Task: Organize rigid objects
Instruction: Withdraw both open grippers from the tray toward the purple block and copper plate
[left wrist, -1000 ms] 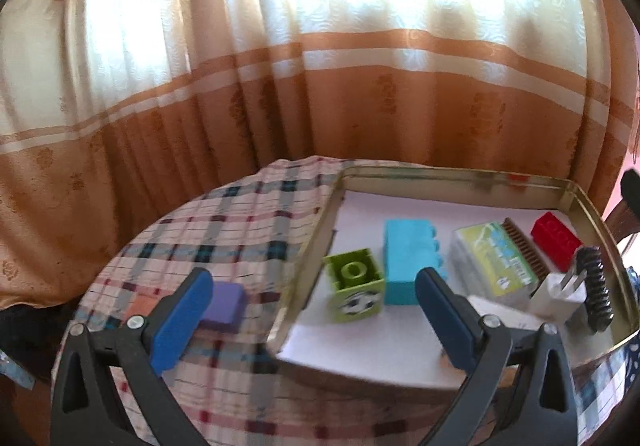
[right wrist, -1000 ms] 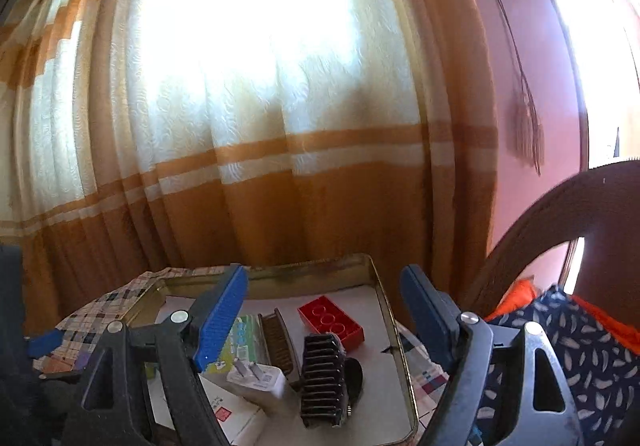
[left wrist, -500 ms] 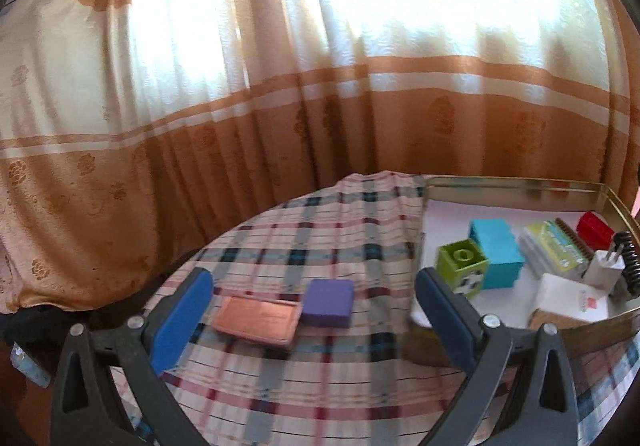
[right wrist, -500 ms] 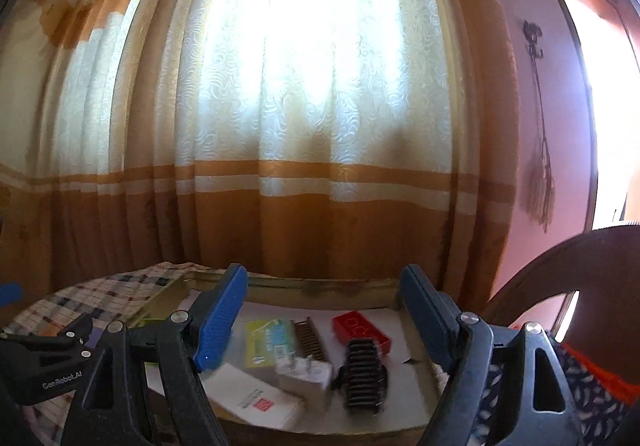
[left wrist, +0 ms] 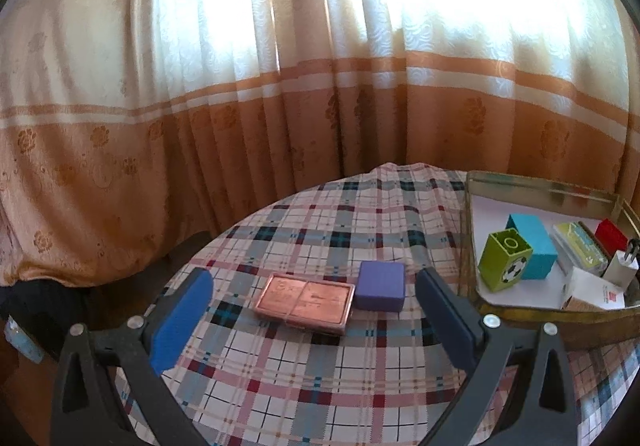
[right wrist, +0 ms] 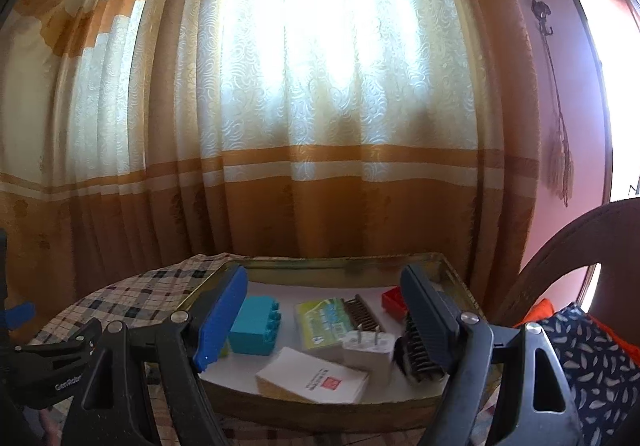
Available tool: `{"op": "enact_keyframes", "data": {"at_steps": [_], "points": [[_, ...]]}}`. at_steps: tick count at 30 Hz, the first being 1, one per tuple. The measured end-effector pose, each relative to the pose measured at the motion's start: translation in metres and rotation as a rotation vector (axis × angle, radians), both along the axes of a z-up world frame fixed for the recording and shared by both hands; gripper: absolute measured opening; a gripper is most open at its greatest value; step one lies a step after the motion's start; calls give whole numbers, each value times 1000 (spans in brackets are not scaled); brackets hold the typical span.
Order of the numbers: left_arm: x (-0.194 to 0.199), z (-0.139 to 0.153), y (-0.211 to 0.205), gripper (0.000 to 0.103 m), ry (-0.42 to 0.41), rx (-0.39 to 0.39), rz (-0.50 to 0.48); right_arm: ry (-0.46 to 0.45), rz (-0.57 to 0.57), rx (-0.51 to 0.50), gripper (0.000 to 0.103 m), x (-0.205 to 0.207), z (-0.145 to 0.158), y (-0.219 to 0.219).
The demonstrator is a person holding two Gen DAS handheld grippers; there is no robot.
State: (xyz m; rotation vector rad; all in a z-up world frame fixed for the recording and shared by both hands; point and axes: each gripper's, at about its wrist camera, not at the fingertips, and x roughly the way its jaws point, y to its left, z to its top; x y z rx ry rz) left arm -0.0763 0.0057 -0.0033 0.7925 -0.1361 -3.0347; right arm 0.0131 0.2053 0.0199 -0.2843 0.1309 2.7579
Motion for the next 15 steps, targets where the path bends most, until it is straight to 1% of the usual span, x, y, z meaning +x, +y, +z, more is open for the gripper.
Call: {"op": "enact_keyframes", "data": {"at_steps": [10,12,13,15], "points": [[5,1,-6,103,-11,27,1,17,44,-22,81,2,-3,-19],[7,1,-6,103,-8,29,1,29,48,-17,84,5,-4,-23],[7,2,-7,103,-8,31,3,33,50,-13,88,5,-4,-25],[8,2,-7,103,-10,33,9,45,57,6,89,7,-3,-30]]}}
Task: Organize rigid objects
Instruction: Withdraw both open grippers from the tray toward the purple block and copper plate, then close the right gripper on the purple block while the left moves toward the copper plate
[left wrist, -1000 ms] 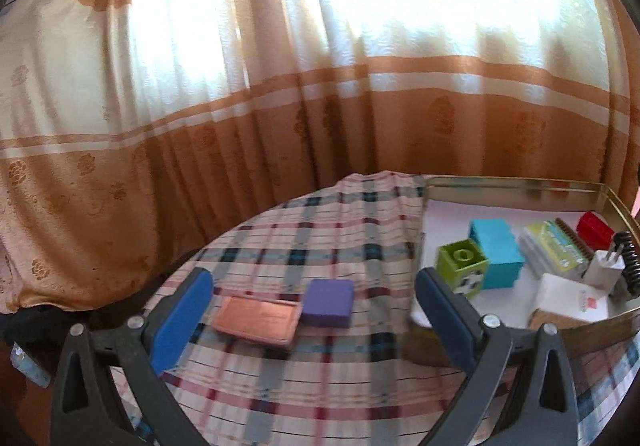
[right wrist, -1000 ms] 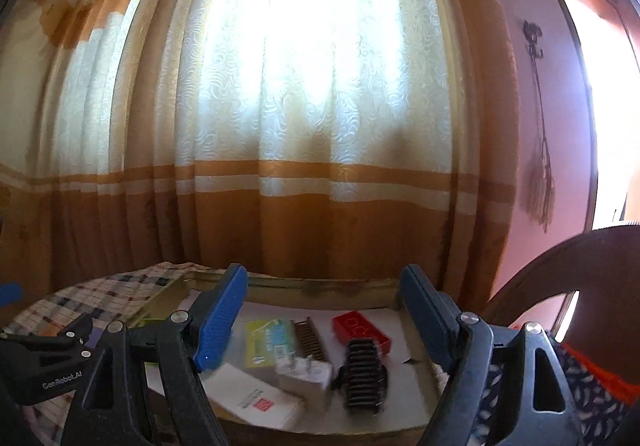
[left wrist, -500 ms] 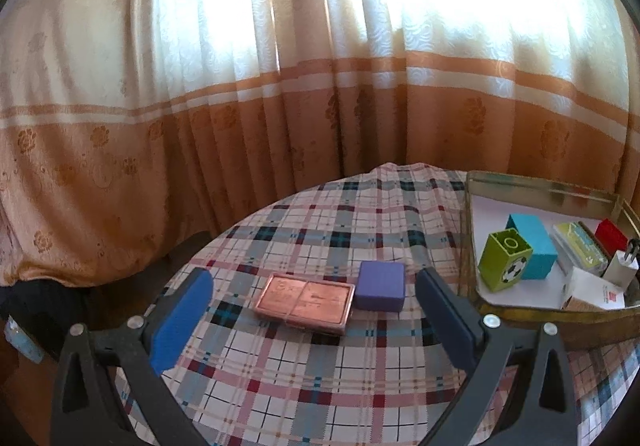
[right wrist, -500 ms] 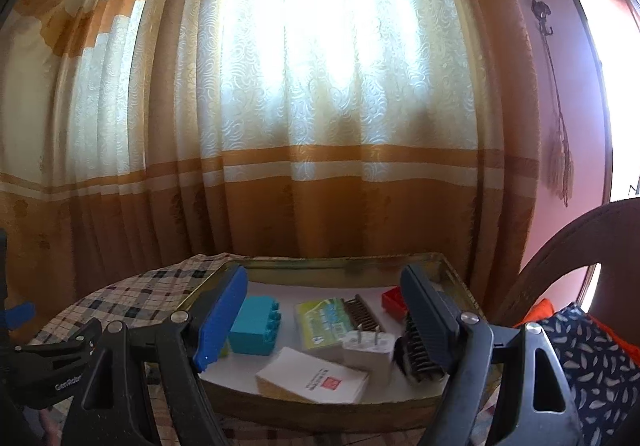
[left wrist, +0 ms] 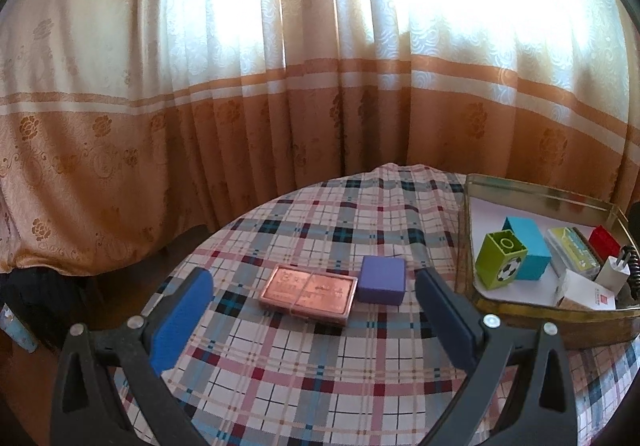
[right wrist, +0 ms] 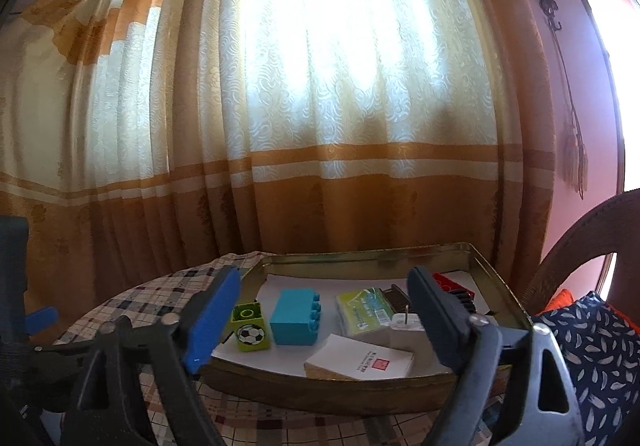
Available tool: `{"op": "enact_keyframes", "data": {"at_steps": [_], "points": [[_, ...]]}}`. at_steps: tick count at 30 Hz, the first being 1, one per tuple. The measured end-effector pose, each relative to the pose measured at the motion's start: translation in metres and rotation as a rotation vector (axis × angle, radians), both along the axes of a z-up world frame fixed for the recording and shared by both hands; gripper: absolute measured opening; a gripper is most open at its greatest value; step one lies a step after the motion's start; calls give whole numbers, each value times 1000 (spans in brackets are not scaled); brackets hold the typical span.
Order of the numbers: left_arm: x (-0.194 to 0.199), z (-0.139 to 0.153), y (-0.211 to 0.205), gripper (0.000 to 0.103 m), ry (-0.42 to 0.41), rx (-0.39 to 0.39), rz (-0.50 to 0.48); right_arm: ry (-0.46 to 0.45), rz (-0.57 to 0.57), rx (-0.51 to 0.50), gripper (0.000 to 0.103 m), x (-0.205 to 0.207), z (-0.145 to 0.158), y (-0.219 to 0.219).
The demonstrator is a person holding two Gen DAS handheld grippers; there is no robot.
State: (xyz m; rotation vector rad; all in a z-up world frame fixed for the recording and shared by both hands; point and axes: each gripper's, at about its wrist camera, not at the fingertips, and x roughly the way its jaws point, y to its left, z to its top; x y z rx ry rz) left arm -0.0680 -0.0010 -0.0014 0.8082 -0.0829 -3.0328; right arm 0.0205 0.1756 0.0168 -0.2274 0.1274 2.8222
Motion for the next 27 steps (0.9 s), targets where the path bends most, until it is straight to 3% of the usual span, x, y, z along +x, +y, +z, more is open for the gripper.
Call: {"op": "enact_keyframes", "data": {"at_steps": [5,13,18,20,22,27], "points": [[2,0,-5,103,-13,17,19,19,40,49,89,2,1,-13],[-9,-4,-42,103,-67,170,100,-57,127,-16,89,-16,-2,-24],[-16,-3,-55,103,-57,106,152,-136,208,-22,89,-36,-10,-43],[-21,-4,-63,103,-73,124,173,-144,232,-18,89,-41,-11,-51],[-25,-7,-73,103,-93,166,192,-171,261,-9,85,-49,-13,-61],[-32,-17,-91,103,-144,250,224,-248,345,0,60,-76,-18,-83]]}}
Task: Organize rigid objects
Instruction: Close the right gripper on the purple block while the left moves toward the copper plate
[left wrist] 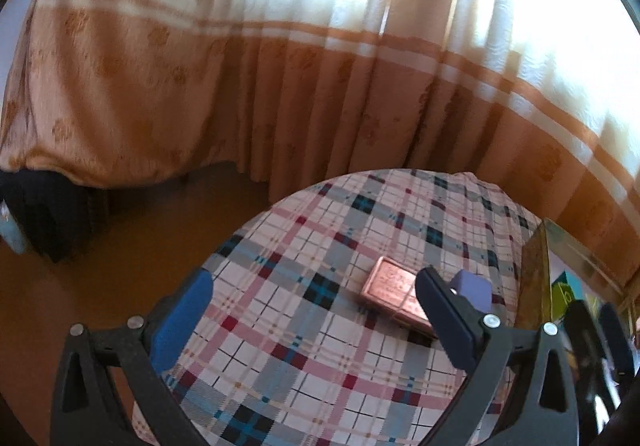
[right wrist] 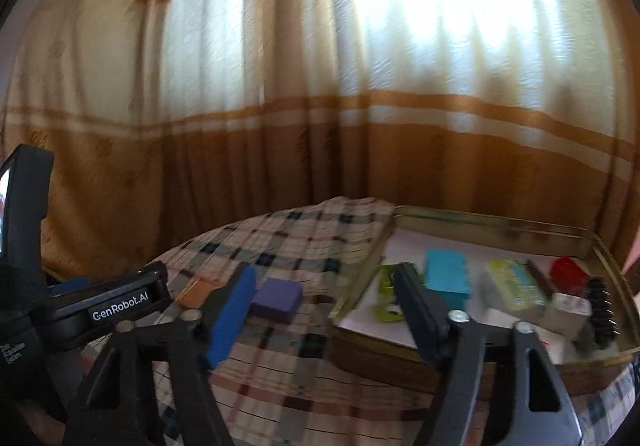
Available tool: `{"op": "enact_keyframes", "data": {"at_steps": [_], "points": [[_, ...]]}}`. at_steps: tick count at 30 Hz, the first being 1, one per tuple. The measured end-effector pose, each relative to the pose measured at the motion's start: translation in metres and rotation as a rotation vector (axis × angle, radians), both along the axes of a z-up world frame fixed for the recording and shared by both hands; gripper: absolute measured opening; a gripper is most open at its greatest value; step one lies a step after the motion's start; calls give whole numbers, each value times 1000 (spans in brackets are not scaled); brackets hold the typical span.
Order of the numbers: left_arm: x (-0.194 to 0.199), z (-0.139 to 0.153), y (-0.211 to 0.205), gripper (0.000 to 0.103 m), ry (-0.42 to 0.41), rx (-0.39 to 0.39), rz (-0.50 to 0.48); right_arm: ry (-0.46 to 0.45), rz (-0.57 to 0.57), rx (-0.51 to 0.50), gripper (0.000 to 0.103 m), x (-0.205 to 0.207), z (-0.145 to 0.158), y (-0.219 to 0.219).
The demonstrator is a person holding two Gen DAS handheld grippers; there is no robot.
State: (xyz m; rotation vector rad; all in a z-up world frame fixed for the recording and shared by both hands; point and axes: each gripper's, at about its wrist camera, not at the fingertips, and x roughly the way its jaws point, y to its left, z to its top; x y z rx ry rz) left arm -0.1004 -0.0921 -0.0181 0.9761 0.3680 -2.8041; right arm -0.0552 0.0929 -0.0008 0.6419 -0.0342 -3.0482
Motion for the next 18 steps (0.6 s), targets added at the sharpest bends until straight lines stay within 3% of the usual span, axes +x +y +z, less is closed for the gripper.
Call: {"op": "enact_keyframes", "data": {"at_steps": [5,8,15,18], "points": [[-5,3,-7,103,-18,-94,45,-66,71,8,50,-25,-6,-19],[-8,7,-15,103,-26,-85,53,-117,102,26,40,-42,-11,-30],[-11,8,-25,103,-37,-100,46,-276,107,10,40,-79,-26,-34],[-12,7,-26,103,-50,-114,45,-305,81,28,40,-87,-31,-34]]}}
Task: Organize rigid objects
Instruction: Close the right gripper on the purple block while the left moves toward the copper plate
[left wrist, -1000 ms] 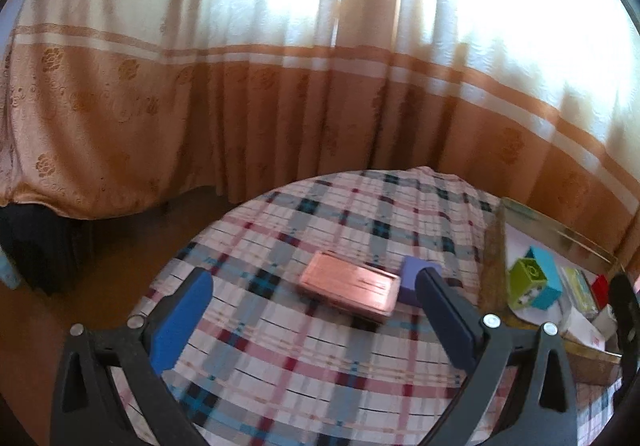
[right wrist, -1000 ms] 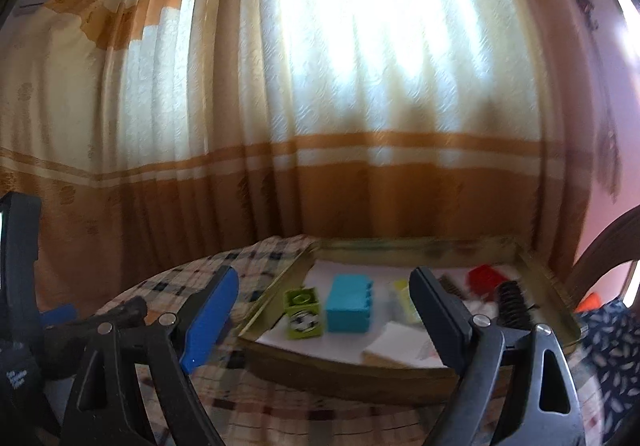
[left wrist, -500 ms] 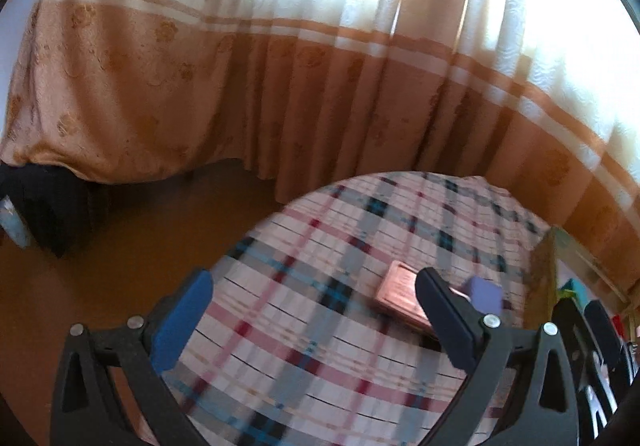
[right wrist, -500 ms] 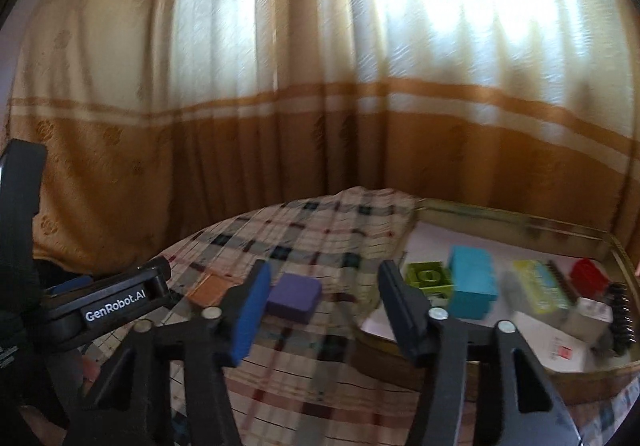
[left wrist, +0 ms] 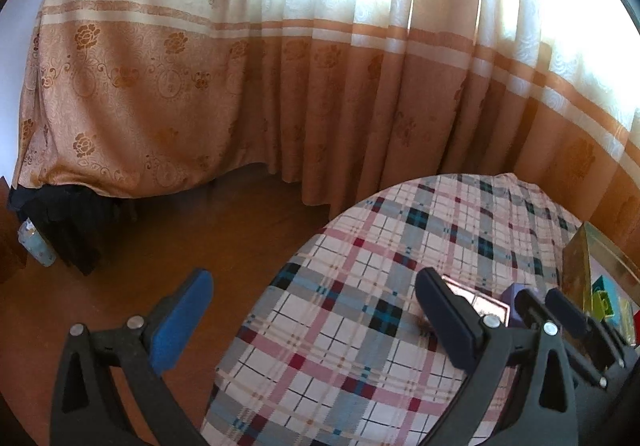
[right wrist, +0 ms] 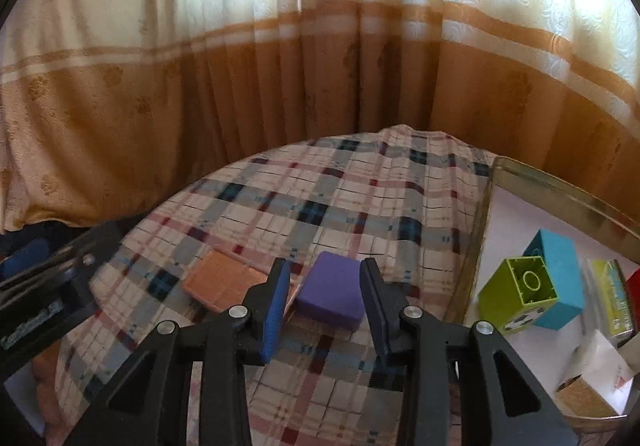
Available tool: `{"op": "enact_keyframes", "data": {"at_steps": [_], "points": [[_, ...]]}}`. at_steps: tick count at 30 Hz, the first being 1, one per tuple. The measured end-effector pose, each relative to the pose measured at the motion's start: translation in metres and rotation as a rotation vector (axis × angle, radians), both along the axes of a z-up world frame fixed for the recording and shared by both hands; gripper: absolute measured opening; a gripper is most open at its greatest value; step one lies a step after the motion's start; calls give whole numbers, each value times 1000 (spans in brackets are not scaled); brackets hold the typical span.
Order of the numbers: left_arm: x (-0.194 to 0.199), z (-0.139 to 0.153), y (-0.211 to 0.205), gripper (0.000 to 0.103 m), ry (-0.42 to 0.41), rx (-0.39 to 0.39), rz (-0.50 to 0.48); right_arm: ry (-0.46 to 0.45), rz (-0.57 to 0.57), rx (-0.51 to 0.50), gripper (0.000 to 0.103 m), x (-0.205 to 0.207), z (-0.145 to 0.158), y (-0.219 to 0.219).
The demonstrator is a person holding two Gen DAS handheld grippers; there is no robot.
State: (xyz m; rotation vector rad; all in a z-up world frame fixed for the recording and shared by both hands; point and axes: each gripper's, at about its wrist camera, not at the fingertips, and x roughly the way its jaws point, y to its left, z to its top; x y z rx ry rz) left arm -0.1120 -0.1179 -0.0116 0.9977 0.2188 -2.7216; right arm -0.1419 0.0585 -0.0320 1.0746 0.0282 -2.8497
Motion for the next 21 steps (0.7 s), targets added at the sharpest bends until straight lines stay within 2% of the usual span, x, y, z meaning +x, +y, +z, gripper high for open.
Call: {"op": "enact_keyframes", "data": {"at_steps": [7,12,15,21], "points": [[2,1,-4,103,1,9,4,-18,-14,58,40,-7,-1,-6],[3,2,-7,103,5,-8,9,72,-22,107,40,8,9,-14],[2,1,-12,103,-2,2,19,-27,11,94,39,-7,-3,-21],[1,2,-16,103,-4,3,21,-68,-45,70,38,-26,-2,-19]]}}
